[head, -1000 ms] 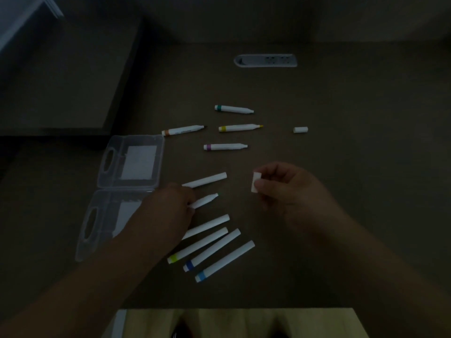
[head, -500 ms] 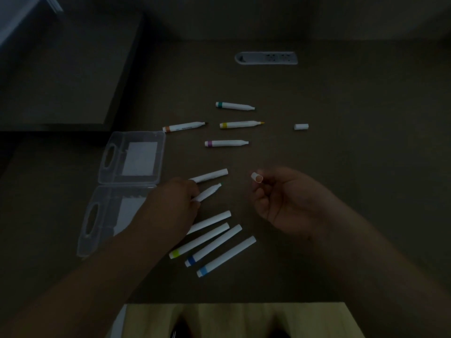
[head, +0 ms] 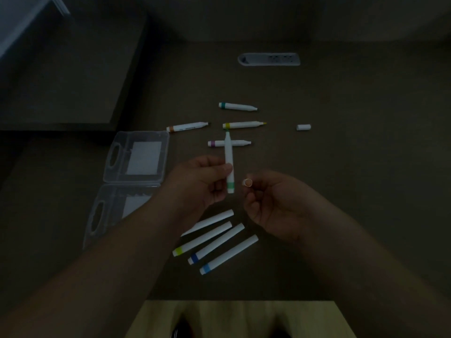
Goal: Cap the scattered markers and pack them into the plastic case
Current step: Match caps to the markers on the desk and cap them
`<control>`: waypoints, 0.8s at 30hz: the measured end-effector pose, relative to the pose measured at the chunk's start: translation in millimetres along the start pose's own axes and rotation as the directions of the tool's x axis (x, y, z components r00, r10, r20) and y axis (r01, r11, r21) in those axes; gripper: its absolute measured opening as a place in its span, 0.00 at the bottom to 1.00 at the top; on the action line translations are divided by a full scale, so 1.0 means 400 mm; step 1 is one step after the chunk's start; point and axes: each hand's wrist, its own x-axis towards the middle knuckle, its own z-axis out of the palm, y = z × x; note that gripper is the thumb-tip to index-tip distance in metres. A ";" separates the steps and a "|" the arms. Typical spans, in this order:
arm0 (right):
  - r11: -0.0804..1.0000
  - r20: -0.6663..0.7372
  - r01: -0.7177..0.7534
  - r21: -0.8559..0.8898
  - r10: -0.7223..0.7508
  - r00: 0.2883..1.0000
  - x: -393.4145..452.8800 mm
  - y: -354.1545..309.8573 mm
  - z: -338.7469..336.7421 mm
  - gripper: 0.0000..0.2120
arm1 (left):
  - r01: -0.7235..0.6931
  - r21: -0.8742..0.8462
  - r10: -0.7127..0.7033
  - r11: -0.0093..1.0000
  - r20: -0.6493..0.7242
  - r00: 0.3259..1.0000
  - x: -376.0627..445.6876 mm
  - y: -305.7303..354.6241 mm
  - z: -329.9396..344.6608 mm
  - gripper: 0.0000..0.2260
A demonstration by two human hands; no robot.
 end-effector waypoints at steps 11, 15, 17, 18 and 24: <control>1.000 -0.065 0.020 -0.025 -0.021 0.998 -0.004 0.010 -0.021 0.02 | 0.028 -0.018 -0.029 0.999 -0.023 0.999 -0.003 -0.010 -0.007 0.11; 0.936 -0.163 0.129 -0.327 -0.190 0.968 -0.021 0.013 -0.025 0.03 | 0.022 0.092 -0.015 0.995 -0.078 0.997 -0.006 -0.014 -0.018 0.08; 0.809 -0.208 0.139 -0.571 -0.306 0.929 -0.019 0.014 -0.030 0.04 | 0.003 0.246 0.026 0.969 -0.116 0.993 -0.005 -0.017 -0.029 0.05; 0.718 -0.215 0.134 -0.683 -0.373 0.903 -0.017 0.017 -0.034 0.04 | -0.009 0.329 0.055 0.944 -0.130 0.990 -0.005 -0.019 -0.033 0.04; 0.170 -0.064 0.045 -0.984 -0.584 0.809 -0.006 0.046 -0.058 0.07 | -0.046 0.812 0.199 0.582 -0.088 0.976 -0.016 -0.037 -0.054 0.06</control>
